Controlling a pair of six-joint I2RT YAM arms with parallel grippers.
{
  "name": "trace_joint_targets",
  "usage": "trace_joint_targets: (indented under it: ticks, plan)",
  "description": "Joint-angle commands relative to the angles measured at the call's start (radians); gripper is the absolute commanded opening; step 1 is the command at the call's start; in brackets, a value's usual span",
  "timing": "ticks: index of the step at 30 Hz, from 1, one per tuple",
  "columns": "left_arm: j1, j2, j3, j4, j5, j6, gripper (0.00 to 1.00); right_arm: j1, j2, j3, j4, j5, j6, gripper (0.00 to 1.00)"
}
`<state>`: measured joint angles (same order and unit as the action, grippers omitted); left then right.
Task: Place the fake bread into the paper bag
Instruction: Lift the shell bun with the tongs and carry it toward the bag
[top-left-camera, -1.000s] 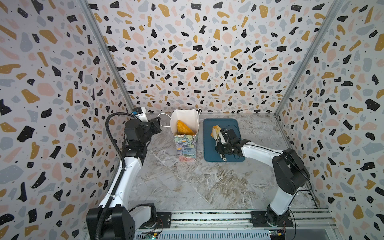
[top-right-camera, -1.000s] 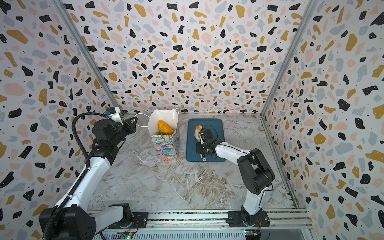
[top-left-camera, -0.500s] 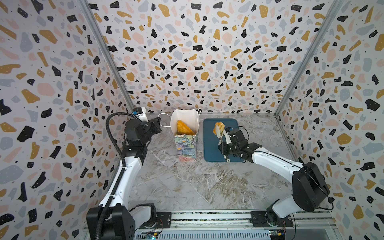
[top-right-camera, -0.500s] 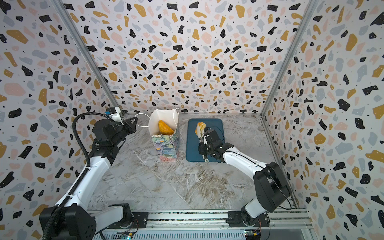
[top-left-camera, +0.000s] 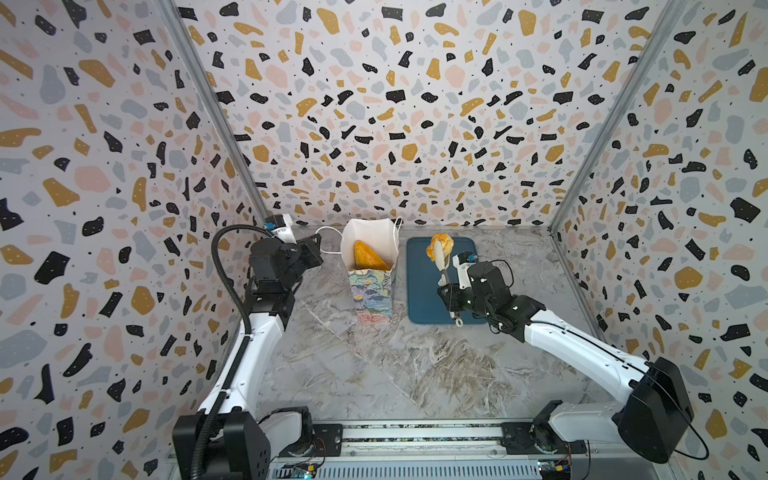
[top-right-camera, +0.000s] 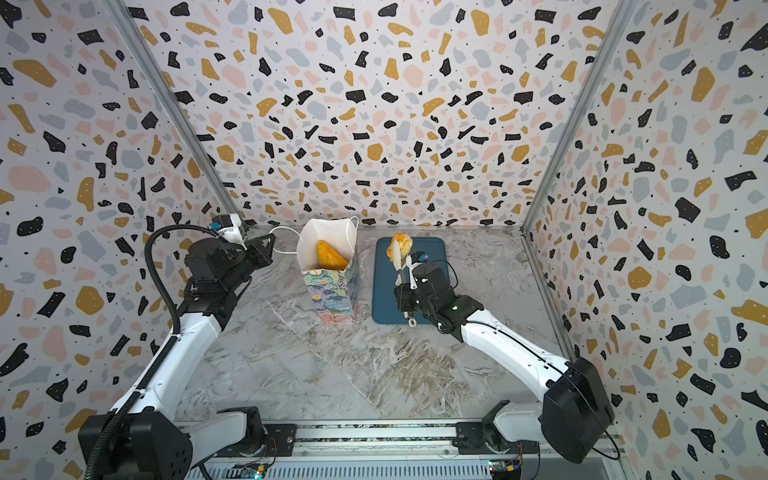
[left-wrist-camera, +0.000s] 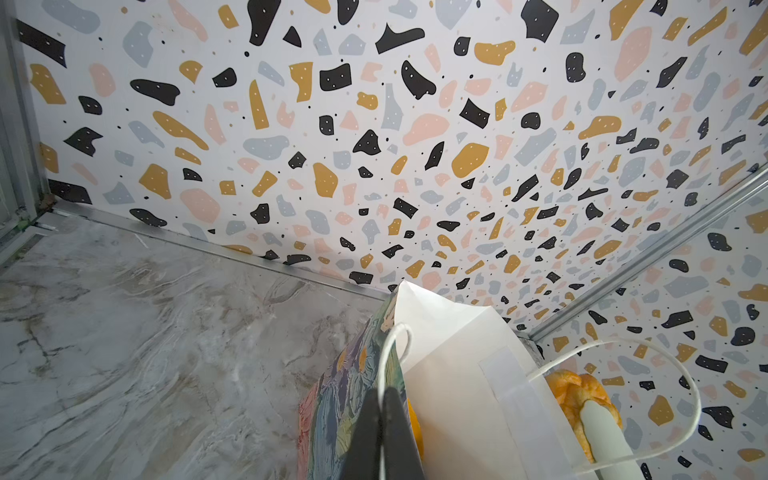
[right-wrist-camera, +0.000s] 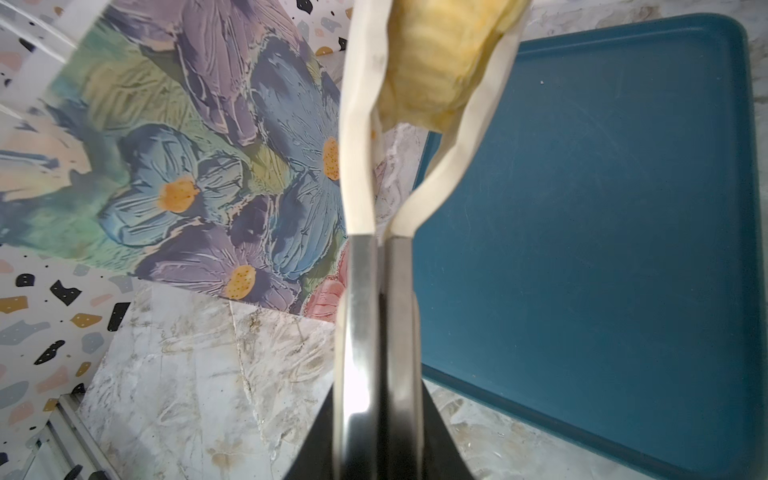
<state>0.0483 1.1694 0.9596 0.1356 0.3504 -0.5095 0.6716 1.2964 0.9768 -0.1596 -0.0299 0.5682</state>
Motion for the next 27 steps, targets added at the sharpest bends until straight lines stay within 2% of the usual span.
trace_joint_targets:
  ticks: [1,14,27]
  plan:
    - [-0.005,-0.012,-0.005,0.039,0.006,0.007,0.00,0.014,-0.051,0.004,0.024,0.034,0.009,0.16]
    - [-0.006,-0.006,-0.003,0.027,-0.004,0.024,0.00,0.076,-0.148,0.020,0.014,0.078,0.024,0.15]
    - [-0.007,-0.020,-0.004,0.038,0.007,0.020,0.00,0.162,-0.171,0.088,0.009,0.124,0.042,0.15]
